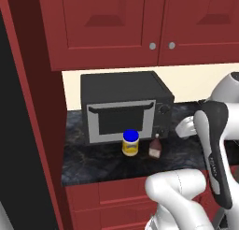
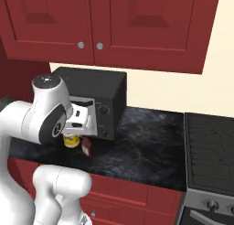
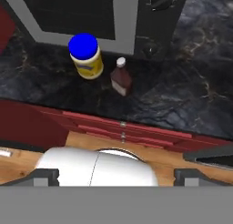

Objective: Place the ketchup and mayonnaise from the counter to the top shelf of the fridge. If the existing items in the fridge are on the top shelf, move them to other shelves.

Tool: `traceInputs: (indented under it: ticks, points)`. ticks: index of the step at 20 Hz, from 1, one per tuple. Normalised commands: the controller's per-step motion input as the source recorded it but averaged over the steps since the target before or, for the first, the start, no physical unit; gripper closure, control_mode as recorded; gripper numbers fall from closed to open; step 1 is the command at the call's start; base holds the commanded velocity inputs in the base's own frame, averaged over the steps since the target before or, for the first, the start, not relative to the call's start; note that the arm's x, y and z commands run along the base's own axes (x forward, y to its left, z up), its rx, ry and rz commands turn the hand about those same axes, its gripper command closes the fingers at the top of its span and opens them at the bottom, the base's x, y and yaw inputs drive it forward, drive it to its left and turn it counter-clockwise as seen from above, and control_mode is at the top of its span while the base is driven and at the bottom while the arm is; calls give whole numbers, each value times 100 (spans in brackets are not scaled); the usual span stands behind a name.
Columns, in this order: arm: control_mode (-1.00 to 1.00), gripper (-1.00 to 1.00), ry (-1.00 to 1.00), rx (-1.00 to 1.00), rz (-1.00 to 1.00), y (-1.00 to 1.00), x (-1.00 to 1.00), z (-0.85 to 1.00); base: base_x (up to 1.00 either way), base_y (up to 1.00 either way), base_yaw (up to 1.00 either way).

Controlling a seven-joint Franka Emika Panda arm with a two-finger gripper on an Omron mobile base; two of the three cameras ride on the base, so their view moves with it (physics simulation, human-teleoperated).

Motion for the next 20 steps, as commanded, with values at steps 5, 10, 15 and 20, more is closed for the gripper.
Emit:
traceInputs:
  ticks: [5,10,15,20]
  points:
    - [-100,-100,0,17,38,-57,32,-32,0,0,0]
    - [-100,-100,0,27,37,-34,35,-38,0,0,0]
    - [-100,-100,-3,35,34,-18,30,-41,0,0,0]
    - [-100,-100,-11,30,16,1,42,-66,0,0,0]
